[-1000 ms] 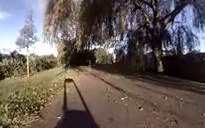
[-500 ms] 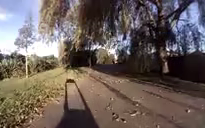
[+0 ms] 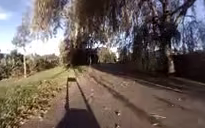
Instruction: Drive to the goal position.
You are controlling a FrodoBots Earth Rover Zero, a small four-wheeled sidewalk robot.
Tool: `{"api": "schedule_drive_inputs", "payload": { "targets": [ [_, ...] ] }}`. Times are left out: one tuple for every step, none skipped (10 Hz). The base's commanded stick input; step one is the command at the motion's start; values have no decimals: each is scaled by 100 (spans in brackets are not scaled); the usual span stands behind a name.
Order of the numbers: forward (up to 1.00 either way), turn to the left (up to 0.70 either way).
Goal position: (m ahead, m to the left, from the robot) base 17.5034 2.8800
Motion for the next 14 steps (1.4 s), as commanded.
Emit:
{"api": "schedule_drive_inputs", "payload": {
  "targets": [
    [100,0],
    [100,-40],
    [100,-40],
    [100,-40],
    [100,-40],
    [100,-40],
    [100,0],
    [100,0],
    [100,0],
    [100,0],
    [100,0],
    [100,0],
    [100,0],
    [100,0]
  ]
}}
